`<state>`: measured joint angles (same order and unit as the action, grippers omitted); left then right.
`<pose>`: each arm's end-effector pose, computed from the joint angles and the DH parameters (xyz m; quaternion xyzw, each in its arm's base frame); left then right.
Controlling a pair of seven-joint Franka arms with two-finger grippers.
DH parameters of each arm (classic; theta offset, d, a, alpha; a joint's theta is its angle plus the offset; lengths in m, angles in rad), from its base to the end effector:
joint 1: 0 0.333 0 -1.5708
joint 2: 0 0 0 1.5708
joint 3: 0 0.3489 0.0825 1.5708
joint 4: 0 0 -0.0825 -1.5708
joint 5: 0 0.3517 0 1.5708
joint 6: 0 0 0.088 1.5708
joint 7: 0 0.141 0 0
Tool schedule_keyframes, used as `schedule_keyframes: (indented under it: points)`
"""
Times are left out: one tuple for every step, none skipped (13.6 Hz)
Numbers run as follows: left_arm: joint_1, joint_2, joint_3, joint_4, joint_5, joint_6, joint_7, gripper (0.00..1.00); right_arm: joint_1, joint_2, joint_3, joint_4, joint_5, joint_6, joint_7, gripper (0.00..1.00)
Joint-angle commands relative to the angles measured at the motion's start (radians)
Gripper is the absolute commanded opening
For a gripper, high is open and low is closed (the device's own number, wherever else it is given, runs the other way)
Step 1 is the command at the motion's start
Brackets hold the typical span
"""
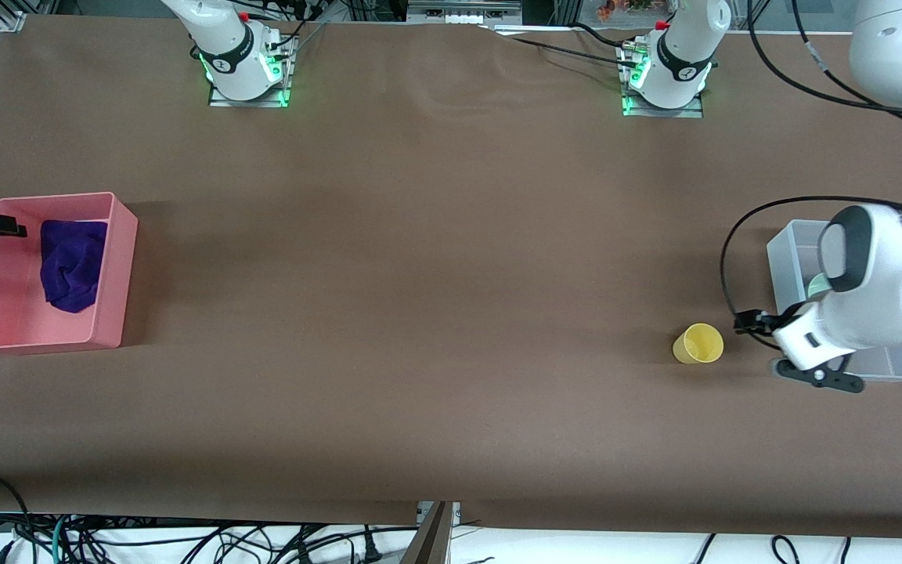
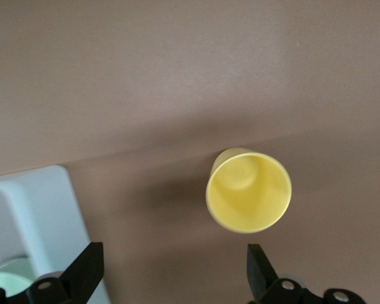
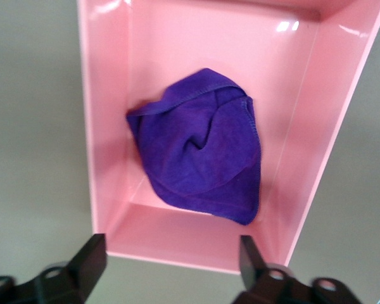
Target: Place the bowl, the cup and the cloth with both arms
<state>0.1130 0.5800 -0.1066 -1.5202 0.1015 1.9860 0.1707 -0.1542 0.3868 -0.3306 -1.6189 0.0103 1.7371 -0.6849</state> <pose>0.6767 0.0251 0.3248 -0.9936 0.0978 0.0563 0.0107 0.5486 -0.2620 0.4033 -0.9855 -0.1012 0.1346 0.0203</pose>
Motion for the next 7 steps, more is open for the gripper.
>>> schedule_keyframes:
  points:
    - [0.007,0.069,0.007,-0.005,-0.072,0.071,-0.031,0.95,0.019,-0.039,0.012,0.101,0.051,-0.135,-0.001,0.99]
    - [0.007,0.090,0.007,-0.009,-0.089,0.092,-0.031,0.94,0.041,-0.034,0.012,0.163,0.053,-0.180,-0.002,0.99]
    - [0.001,0.104,0.007,-0.009,-0.097,0.096,-0.033,0.88,0.064,-0.033,0.012,0.203,0.053,-0.207,0.001,0.99]
    - [-0.003,0.110,0.007,-0.009,-0.097,0.096,-0.034,0.65,0.079,-0.040,0.012,0.214,0.054,-0.212,0.001,0.99]
    - [-0.006,0.130,0.007,-0.006,-0.105,0.096,-0.039,0.40,0.097,-0.052,0.012,0.214,0.056,-0.212,0.001,0.99]
    - [-0.006,0.138,0.007,-0.006,-0.111,0.096,-0.042,0.14,0.114,-0.072,0.018,0.214,0.065,-0.211,0.002,0.99]
    - [-0.004,0.138,0.007,-0.008,-0.118,0.096,-0.042,0.00,0.120,-0.091,0.048,0.214,0.068,-0.211,0.010,0.99]
